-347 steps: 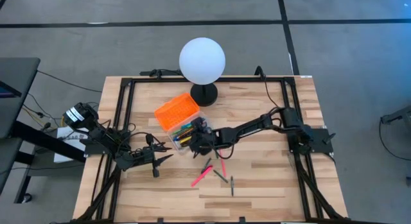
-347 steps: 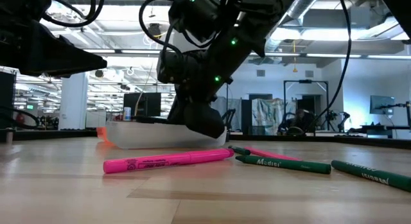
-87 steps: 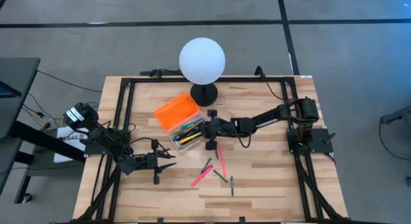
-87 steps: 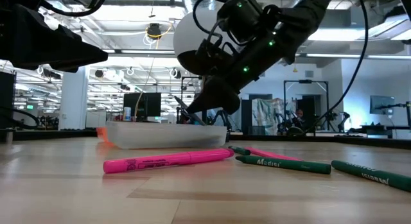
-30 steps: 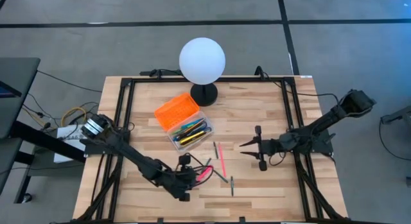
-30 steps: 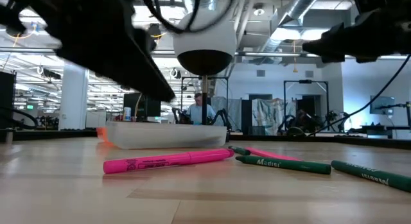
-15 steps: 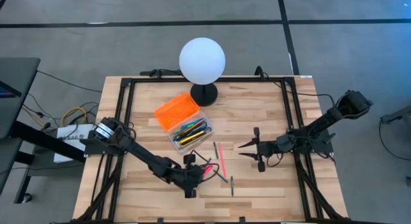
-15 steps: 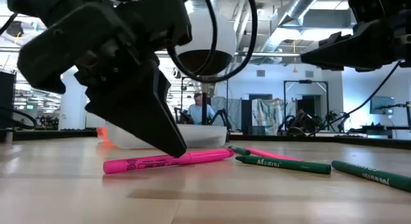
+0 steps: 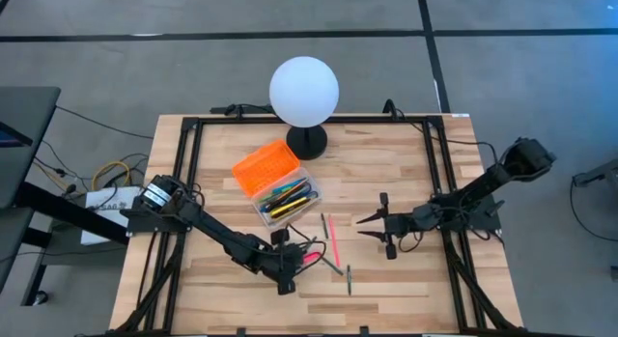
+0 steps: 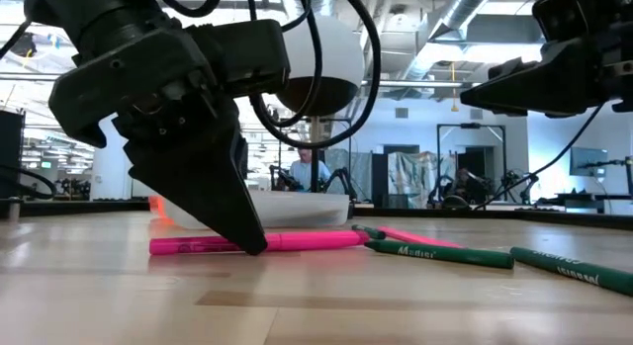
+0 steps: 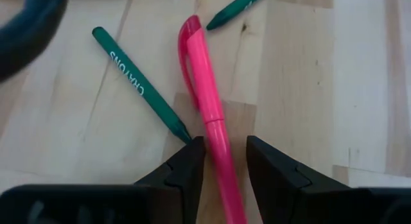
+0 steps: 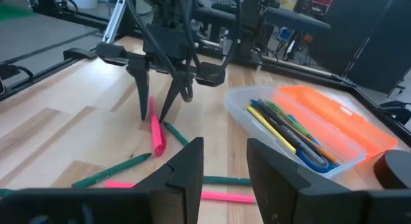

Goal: Pick & place school supplies into a supply box
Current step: Put the pink pen into the orange supply box

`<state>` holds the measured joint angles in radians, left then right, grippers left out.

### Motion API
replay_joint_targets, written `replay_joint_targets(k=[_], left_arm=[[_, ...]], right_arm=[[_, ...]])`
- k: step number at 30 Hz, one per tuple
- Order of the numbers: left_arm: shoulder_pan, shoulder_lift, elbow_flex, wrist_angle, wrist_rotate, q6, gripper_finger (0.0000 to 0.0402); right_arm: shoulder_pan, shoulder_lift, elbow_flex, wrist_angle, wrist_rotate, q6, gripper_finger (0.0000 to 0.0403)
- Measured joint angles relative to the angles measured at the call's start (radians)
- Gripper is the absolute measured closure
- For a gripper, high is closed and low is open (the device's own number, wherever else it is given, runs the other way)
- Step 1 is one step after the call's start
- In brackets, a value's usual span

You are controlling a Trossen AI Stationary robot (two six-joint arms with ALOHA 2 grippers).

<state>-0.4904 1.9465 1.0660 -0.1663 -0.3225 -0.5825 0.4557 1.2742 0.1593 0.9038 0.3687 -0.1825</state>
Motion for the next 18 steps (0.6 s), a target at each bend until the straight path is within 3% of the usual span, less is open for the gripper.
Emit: replay_joint_targets(k=[11, 18], left_arm=[[0.002, -0.001, 0.0, -0.046, 0.004, 0.002, 0.0372], [0.004, -0.002, 0.001, -0.099, 0.083, 0.004, 0.0361]], right_arm=[[0.0, 0.057, 0.0, 0.029, 0.0, 0.028, 0.029], [0.0, 0.075, 0.0, 0.041, 0.0, 0.036, 0.029]])
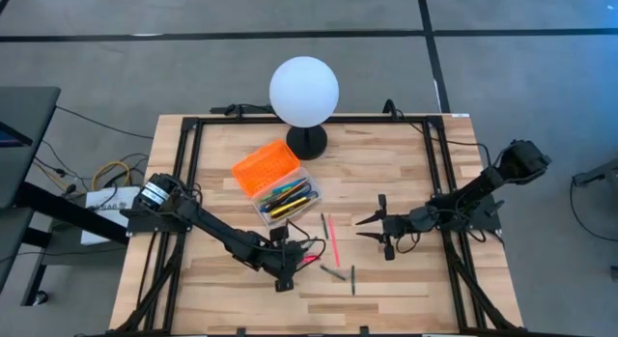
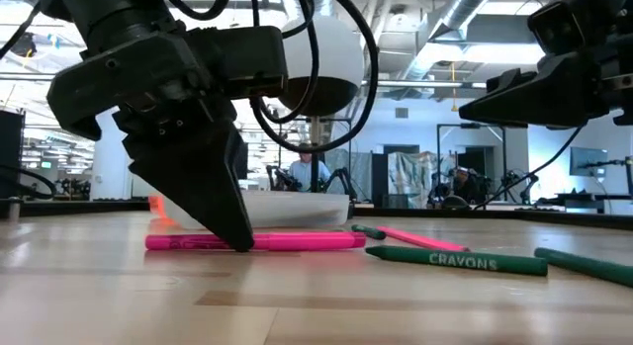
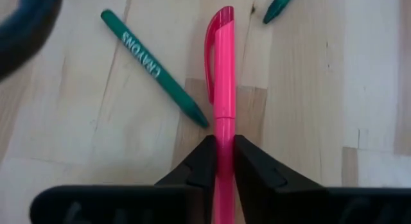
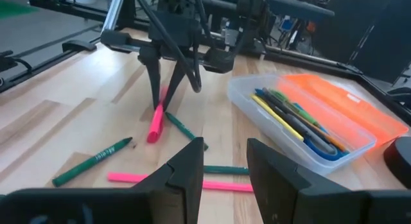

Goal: Pick & place school supplies into a supply box
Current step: Put the pink pen into the orange supply box

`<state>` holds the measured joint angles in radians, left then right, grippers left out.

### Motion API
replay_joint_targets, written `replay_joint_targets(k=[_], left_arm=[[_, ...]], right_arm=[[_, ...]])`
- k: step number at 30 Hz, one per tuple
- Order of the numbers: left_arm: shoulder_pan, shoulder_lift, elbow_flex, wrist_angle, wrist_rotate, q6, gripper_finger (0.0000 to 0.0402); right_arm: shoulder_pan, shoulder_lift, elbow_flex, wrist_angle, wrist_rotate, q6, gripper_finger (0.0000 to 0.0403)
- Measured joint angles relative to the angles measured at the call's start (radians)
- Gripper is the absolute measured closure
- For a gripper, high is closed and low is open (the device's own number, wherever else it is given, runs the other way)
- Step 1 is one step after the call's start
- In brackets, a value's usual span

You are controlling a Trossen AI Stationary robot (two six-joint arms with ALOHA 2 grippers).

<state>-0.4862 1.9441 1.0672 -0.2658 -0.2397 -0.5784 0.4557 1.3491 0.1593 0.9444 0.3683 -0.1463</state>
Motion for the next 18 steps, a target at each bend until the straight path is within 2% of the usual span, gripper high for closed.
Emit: replay_joint_targets(k=[18], left_arm=[[0.0, -0.008, 0.005, -0.109, 0.143, -0.062, 0.0358]], right_arm=[[0.0, 0.0, 0.0, 0.008, 0.0, 0.0, 0.029]])
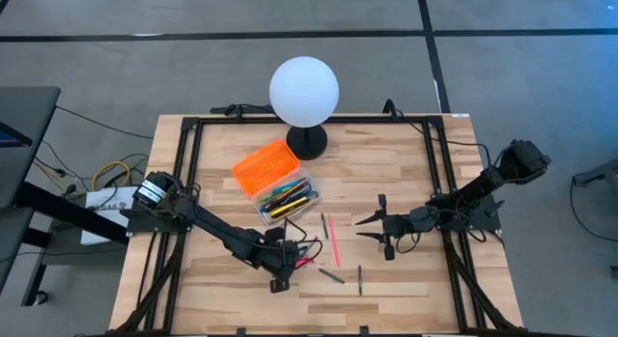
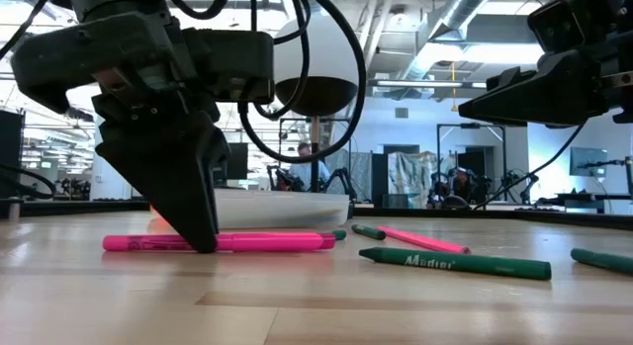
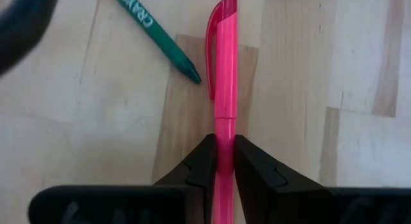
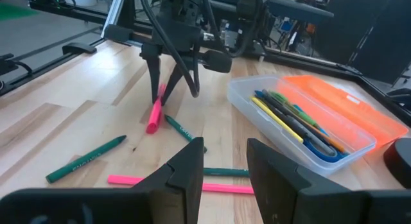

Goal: Pick & place school supplies into a supply box
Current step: Put the pink pen into the orange supply box

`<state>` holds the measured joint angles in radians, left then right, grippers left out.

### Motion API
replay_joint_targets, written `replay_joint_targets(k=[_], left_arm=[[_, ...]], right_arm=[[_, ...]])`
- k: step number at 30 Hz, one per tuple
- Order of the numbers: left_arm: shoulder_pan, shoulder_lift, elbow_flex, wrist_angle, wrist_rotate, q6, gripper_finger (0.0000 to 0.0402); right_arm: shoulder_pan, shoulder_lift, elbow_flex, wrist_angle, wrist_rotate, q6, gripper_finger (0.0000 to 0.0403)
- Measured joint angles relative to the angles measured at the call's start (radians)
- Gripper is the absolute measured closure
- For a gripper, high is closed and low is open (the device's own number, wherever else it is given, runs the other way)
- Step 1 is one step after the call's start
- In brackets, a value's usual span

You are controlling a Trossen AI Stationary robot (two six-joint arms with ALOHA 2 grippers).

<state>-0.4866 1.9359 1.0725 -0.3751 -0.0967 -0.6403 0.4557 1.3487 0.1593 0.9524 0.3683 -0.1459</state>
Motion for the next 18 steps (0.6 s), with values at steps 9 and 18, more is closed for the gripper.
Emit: replay_joint_targets(k=[9, 18], left_arm=[[-0.002, -0.003, 0.001, -0.023, 0.038, -0.001, 0.0357], [-0.007, 0.002, 0.035, -0.057, -0.022, 0.067, 0.0357]], right_arm=[[0.0, 0.0, 0.0, 0.0, 0.0, 0.008, 0.029], [0.0, 0.0, 0.0, -0.001, 0.0, 0.015, 0.029]])
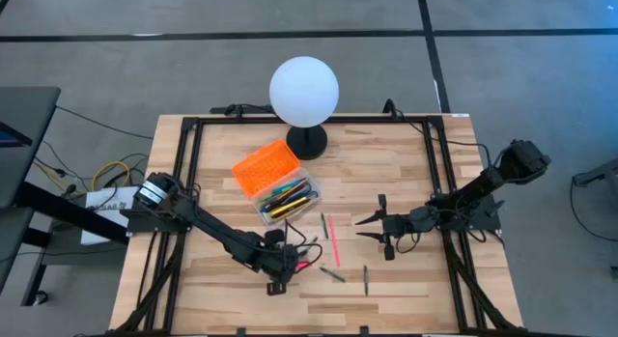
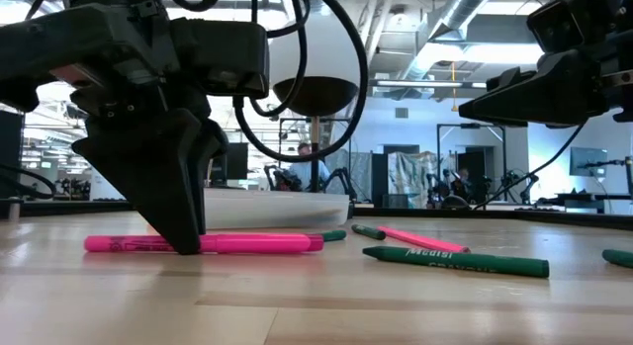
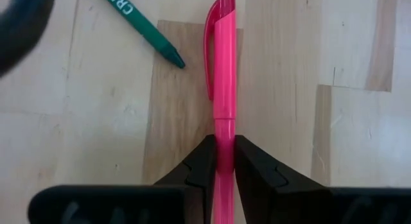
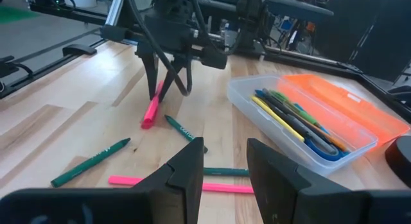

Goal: Pick & place school supplies into a supply box
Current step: Put the pink pen into the orange supply box

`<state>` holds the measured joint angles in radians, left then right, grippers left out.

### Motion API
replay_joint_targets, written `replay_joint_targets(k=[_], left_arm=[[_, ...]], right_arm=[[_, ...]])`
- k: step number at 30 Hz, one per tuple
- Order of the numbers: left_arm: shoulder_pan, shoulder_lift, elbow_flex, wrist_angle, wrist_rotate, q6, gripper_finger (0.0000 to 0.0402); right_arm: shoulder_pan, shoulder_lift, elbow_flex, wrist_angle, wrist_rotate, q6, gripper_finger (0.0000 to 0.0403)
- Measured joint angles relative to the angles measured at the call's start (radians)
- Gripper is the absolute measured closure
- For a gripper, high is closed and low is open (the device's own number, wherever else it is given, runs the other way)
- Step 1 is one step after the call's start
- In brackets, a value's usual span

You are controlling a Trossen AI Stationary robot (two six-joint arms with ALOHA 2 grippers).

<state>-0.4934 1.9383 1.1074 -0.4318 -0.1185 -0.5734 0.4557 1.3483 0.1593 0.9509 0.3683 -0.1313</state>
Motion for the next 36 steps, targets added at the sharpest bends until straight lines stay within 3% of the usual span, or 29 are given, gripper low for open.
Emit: replay_joint_targets(k=[17, 36], left_arm=[[0.0, 0.001, 0.038, -0.099, 0.087, -0.035, 0.0355], [-0.004, 0.003, 0.051, -0.102, 0.016, -0.01, 0.0371]], right_arm=[[0.0, 0.0, 0.0, -0.031, 0.0, 0.054, 0.029], [0.0, 0.0, 0.0, -0.031, 0.0, 0.055, 0.029]])
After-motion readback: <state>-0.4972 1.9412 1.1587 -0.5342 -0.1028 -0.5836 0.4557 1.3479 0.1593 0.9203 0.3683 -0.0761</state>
